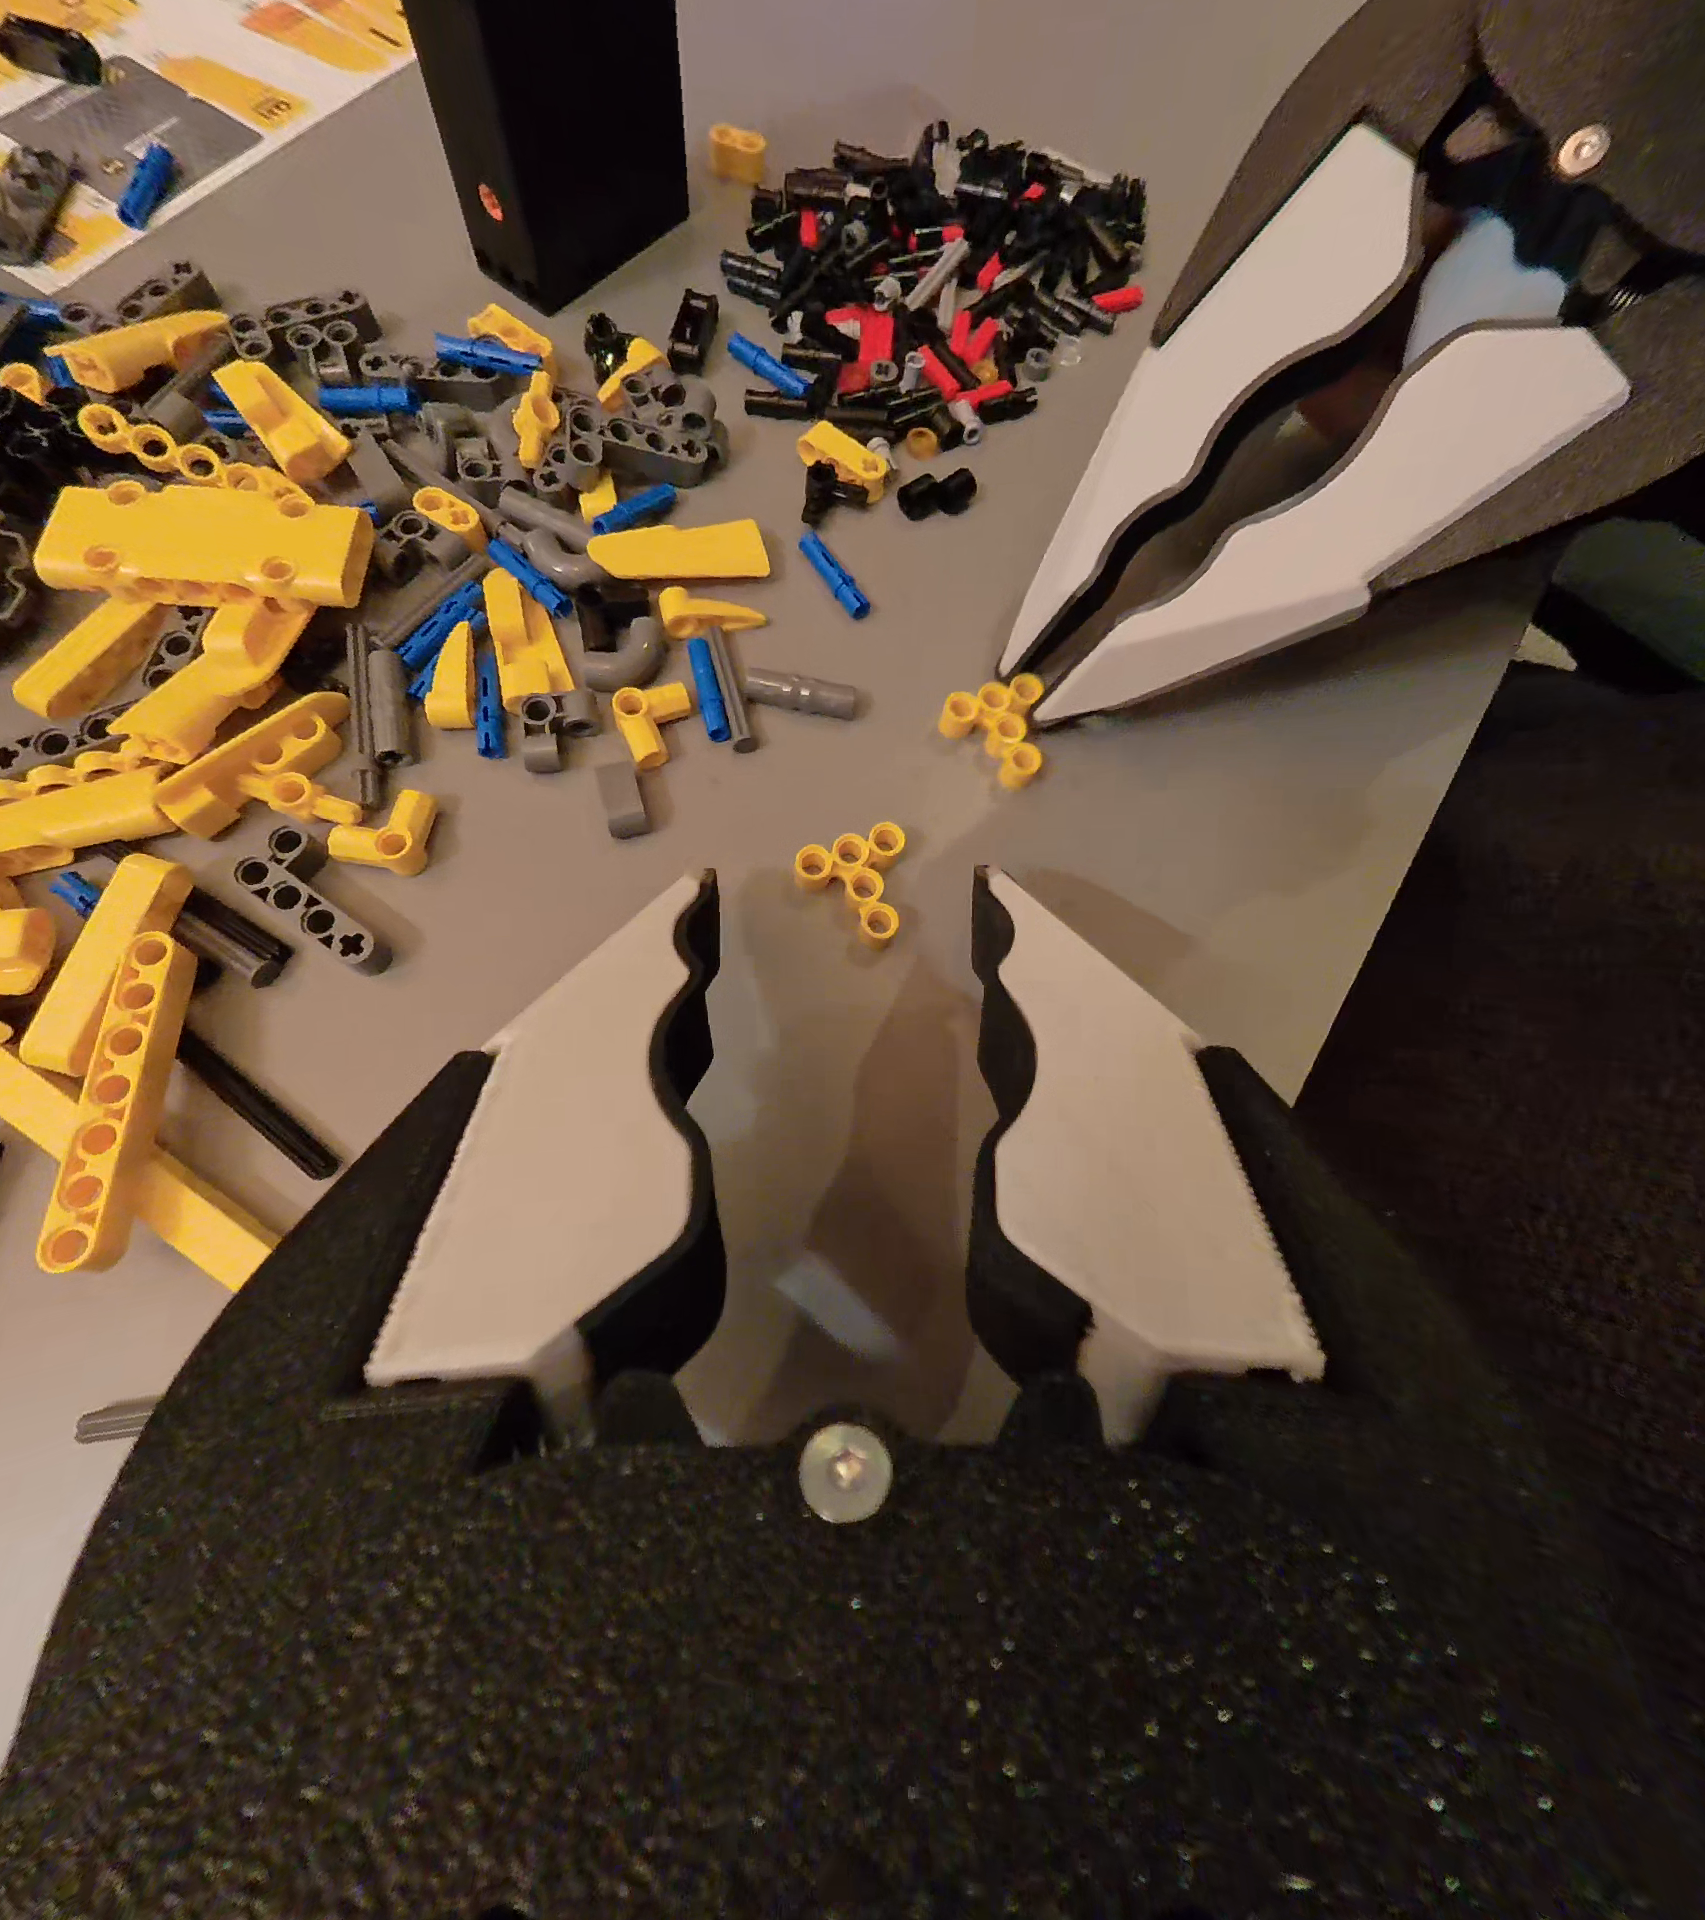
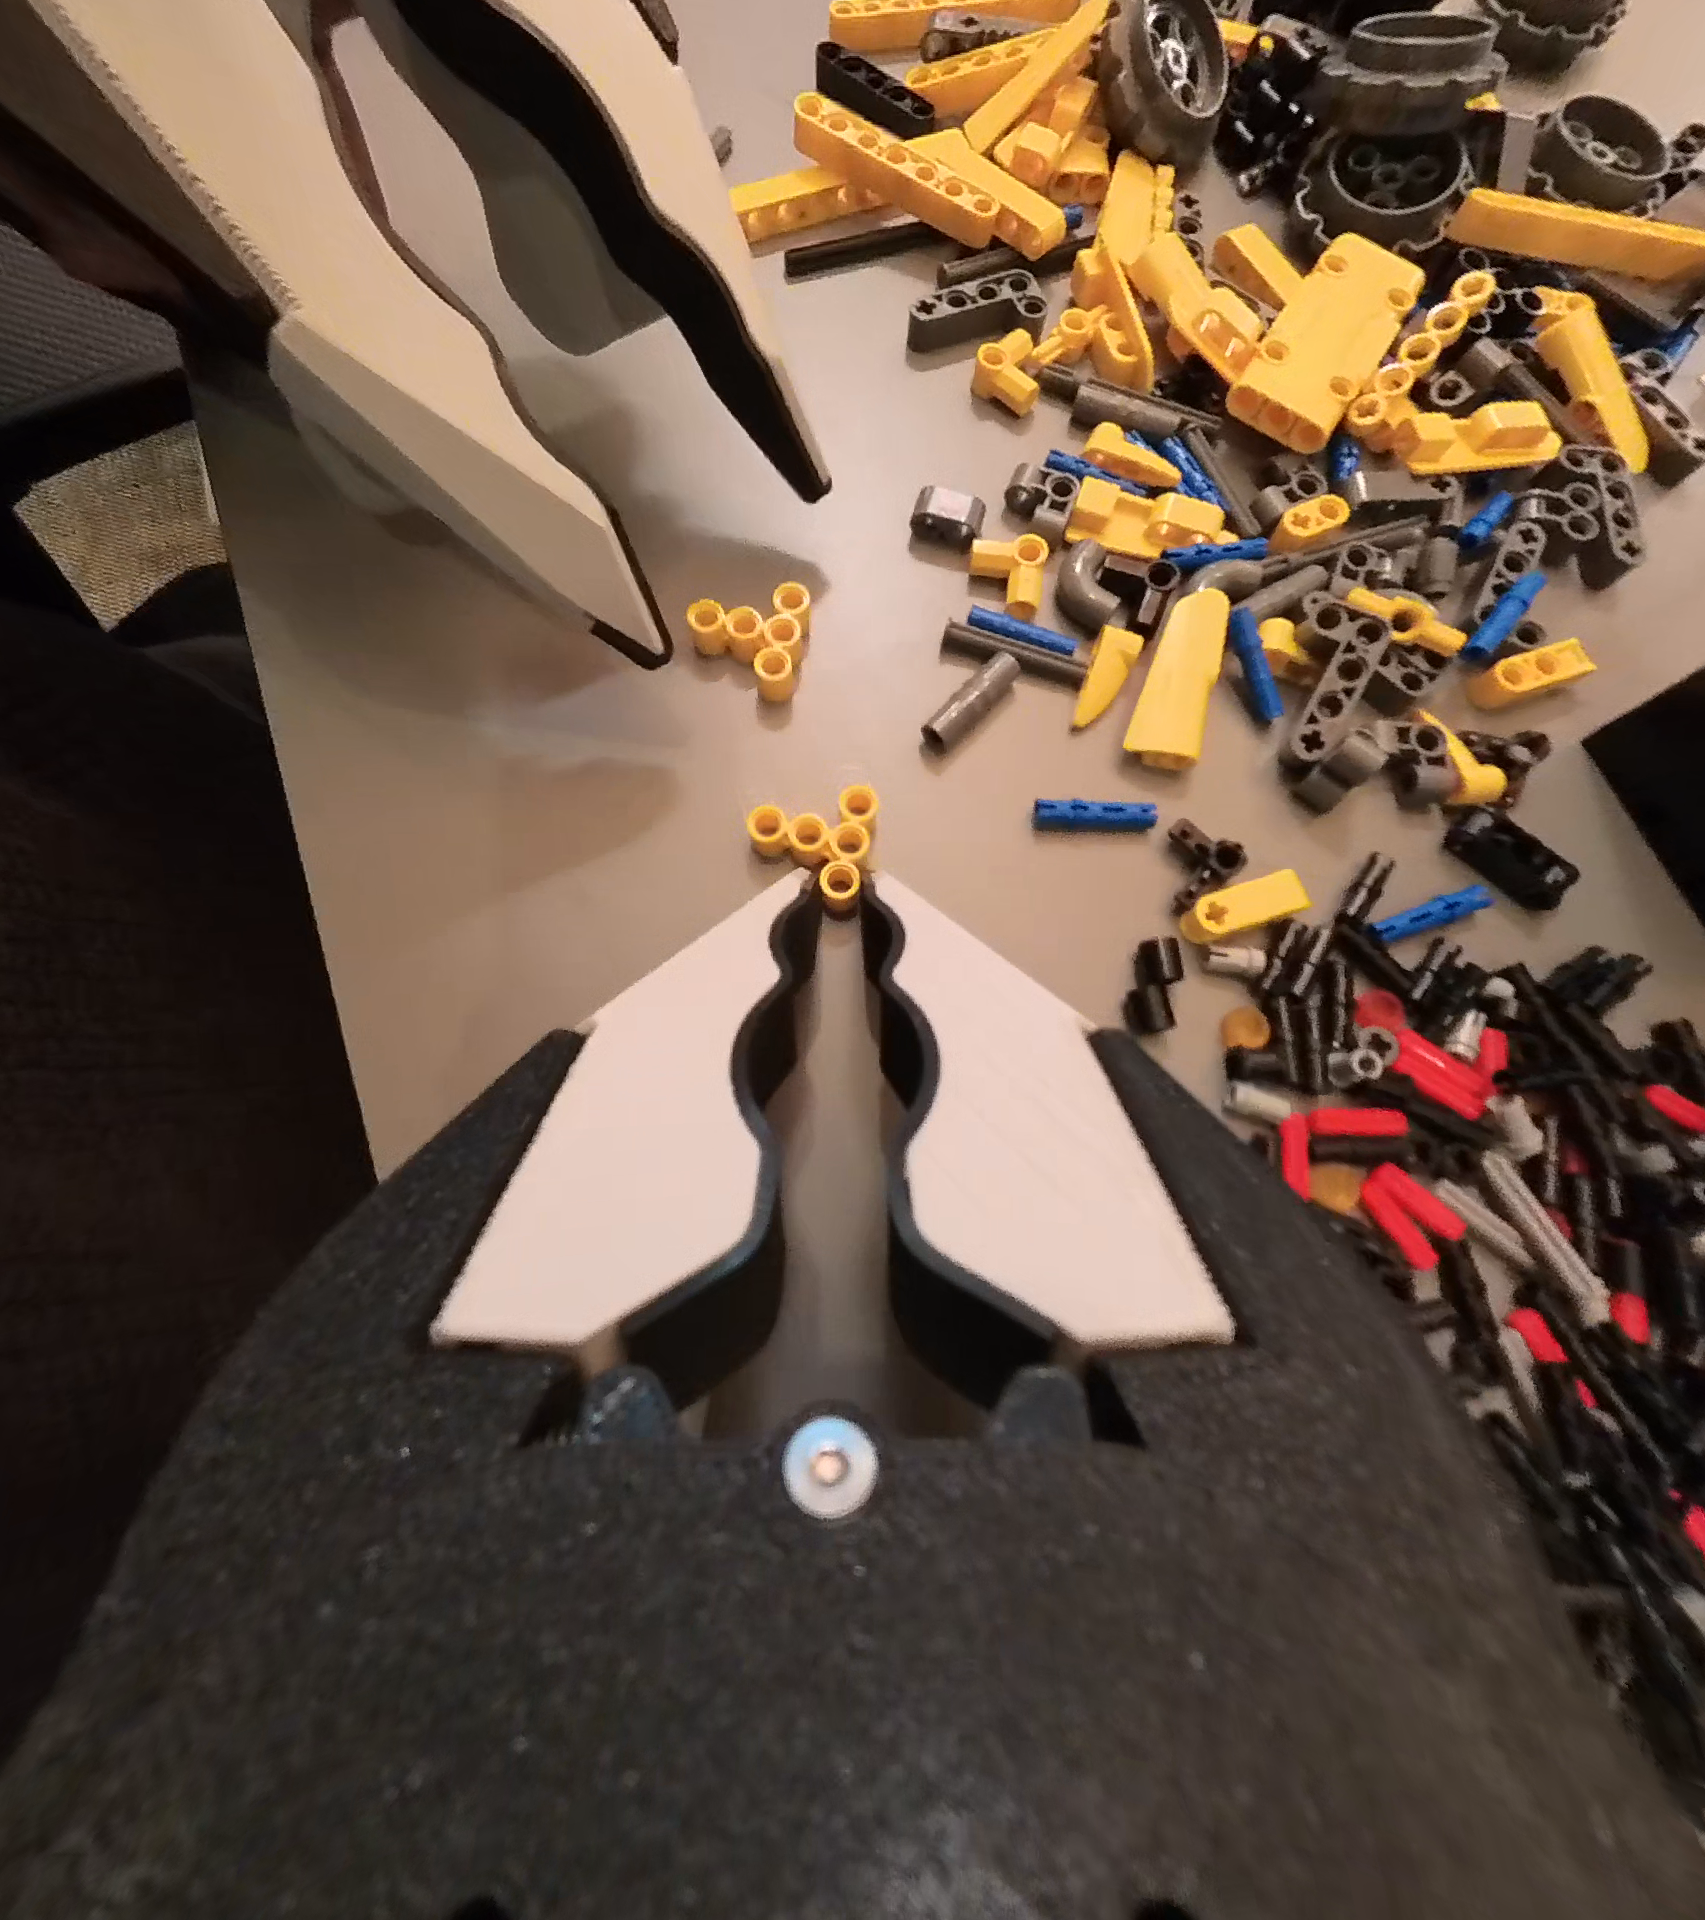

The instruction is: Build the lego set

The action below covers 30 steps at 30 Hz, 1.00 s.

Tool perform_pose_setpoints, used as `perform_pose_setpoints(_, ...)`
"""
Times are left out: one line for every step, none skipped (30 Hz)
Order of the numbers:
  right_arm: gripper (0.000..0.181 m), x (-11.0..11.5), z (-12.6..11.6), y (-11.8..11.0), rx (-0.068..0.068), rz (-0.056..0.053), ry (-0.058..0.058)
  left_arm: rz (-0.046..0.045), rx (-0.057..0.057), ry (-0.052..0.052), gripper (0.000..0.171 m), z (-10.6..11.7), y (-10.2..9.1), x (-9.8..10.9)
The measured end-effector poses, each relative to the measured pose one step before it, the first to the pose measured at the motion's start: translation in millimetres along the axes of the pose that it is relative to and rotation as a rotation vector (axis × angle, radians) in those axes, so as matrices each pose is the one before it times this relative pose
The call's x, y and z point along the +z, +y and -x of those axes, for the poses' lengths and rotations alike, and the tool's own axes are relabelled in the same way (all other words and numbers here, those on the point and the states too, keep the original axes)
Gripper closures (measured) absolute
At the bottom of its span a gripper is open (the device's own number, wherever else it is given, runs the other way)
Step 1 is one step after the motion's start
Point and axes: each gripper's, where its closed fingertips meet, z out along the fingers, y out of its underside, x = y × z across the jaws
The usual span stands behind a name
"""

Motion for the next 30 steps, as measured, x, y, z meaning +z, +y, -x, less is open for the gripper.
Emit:
perform_pose_setpoints(0.174, -2.24, -0.91, 1.95, 0.0021, 0.0001, 0.0049, 0.00405, 0.0057, -0.0046, 0.123, -0.10, 0.47, 0.49)
perform_pose_setpoints(0.174, -2.41, -0.69, 2.09, 0.0016, 0.0001, 0.0043, 0.00606, 0.0070, -0.0059, 0.123, -0.15, 0.75, 0.69)
perform_pose_setpoints(0.174, -2.63, -0.56, 2.16, 0.0026, 0.0002, 0.0031, 0.00799, 0.0098, -0.0053, 0.123, -0.46, 1.02, 0.89)
perform_pose_setpoints(0.174, -2.74, -0.40, 2.38, 0.0036, 0.0002, 0.0027, 0.00930, 0.0116, -0.0062, 0.124, -0.52, 1.09, 1.07)
perform_pose_setpoints(0.174, -2.98, -0.76, 2.60, 0.0047, 0.0002, 0.0040, 0.01146, 0.0116, -0.0045, 0.124, -0.70, 1.29, 1.26)
perform_pose_setpoints(0.174, -3.06, -0.59, 2.51, 0.0065, -0.0002, 0.0029, 0.01354, 0.0102, -0.0041, 0.125, -0.76, 1.62, 1.45)
perform_pose_setpoints(0.174, -3.09, -0.22, 2.44, 0.0082, -0.0013, 0.0008, 0.01164, 0.0086, -0.0042, 0.126, -0.48, 1.19, 1.53)
perform_pose_setpoints(0.174, -2.99, -0.54, 2.01, 0.0085, -0.0022, 0.0028, 0.00676, 0.0059, -0.0059, 0.128, -0.12, 0.28, 1.32)
perform_pose_setpoints(0.174, -2.86, -1.12, 1.84, 0.0066, -0.0027, 0.0059, 0.00089, 0.0038, -0.0060, 0.130, 0.16, -0.83, 0.97)
perform_pose_setpoints(0.174, -2.86, -1.14, 1.80, 0.0044, -0.0029, 0.0057, -0.00219, 0.0023, -0.0057, 0.135, 0.32, -1.37, 0.99)
perform_pose_setpoints(0.174, -2.67, -1.26, 1.82, 0.0035, -0.0021, 0.0046, -0.00229, -0.0002, -0.0065, 0.144, 0.65, -1.42, 0.89)
perform_pose_setpoints(0.174, -2.60, -1.76, 2.26, 0.0030, 0.0008, 0.0059, -0.00011, -0.0011, -0.0053, 0.153, 0.59, -1.11, 1.17)
perform_pose_setpoints(0.174, -2.77, -2.27, 3.40, 0.0014, 0.0050, 0.0074, 0.00156, 0.0007, 0.0025, 0.154, -0.81, -0.83, 1.31)
perform_pose_setpoints(0.174, -3.34, -2.77, 4.20, 0.0002, 0.0070, 0.0084, 0.00008, 0.0015, 0.0067, 0.154, -1.72, -1.09, 1.17)
perform_pose_setpoints(0.174, -4.49, -3.22, 4.57, 0.0026, 0.0049, 0.0094, -0.00011, 0.0021, 0.0085, 0.154, -2.65, -1.26, 1.35)
perform_pose_setpoints(0.174, -5.52, -3.75, 4.94, 0.0078, 0.0039, 0.0081, -0.00046, 0.0037, 0.0121, 0.154, -3.76, -1.60, 1.56)
perform_pose_setpoints(0.174, -6.20, -4.39, 5.63, 0.0124, 0.0060, 0.0084, -0.00088, 0.0049, 0.0181, 0.154, -5.48, -2.21, 2.36)
perform_pose_setpoints(0.174, -6.47, -5.27, 5.93, 0.0146, 0.0061, 0.0103, -0.00304, 0.0050, 0.0222, 0.154, -6.80, -3.58, 3.28)
perform_pose_setpoints(0.174, -6.35, -5.49, 5.73, 0.0124, 0.0043, 0.0111, -0.00525, 0.0081, 0.0232, 0.154, -7.63, -5.21, 4.56)
perform_pose_setpoints(0.174, -5.82, -5.41, 5.19, 0.0083, 0.0016, 0.0122, -0.00736, 0.0137, 0.0233, 0.154, -8.08, -6.63, 5.82)
perform_pose_setpoints(0.174, -5.14, -4.80, 4.24, 0.0057, -0.0010, 0.0127, -0.00729, 0.0170, 0.0202, 0.154, -7.82, -7.58, 6.92)
perform_pose_setpoints(0.174, -4.00, -2.83, 2.41, 0.0032, -0.0060, 0.0054, -0.00483, 0.0179, 0.0164, 0.154, -7.14, -7.73, 7.88)
perform_pose_setpoints(0.174, -3.08, -0.18, -0.22, 0.0007, -0.0141, -0.0037, -0.00078, 0.0223, 0.0150, 0.154, -6.64, -7.26, 8.40)
perform_pose_setpoints(0.174, -1.88, 1.40, -2.51, 0.0002, -0.0200, -0.0059, 0.00453, 0.0249, 0.0103, 0.154, -5.41, -6.01, 8.15)
perform_pose_setpoints(0.174, -0.62, 3.17, -3.50, -0.0019, -0.0197, -0.0096, 0.00831, 0.0251, 0.0043, 0.154, -4.00, -4.50, 7.16)
perform_pose_setpoints(0.174, 0.54, 4.61, -2.62, -0.0082, -0.0102, -0.0140, 0.01295, 0.0221, -0.0021, 0.154, -2.35, -2.28, 5.70)
perform_pose_setpoints(0.174, 1.34, 3.86, -0.23, -0.0165, 0.0057, -0.0070, 0.01505, 0.0170, -0.0046, 0.154, -1.02, -0.19, 3.77)
perform_pose_setpoints(0.174, 1.66, 2.11, 1.97, -0.0252, 0.0181, 0.0034, 0.00209, 0.0074, -0.0002, 0.154, -0.64, -0.66, 1.27)
perform_pose_setpoints(0.174, 1.73, 1.32, 3.10, -0.0290, 0.0210, 0.0064, -0.00065, -0.0005, 0.0132, 0.154, -1.58, -0.13, -0.06)
perform_pose_setpoints(0.174, 1.59, 1.31, 2.76, -0.0249, 0.0165, 0.0031, -0.00182, -0.0046, 0.0184, 0.154, -1.93, 0.26, -0.72)
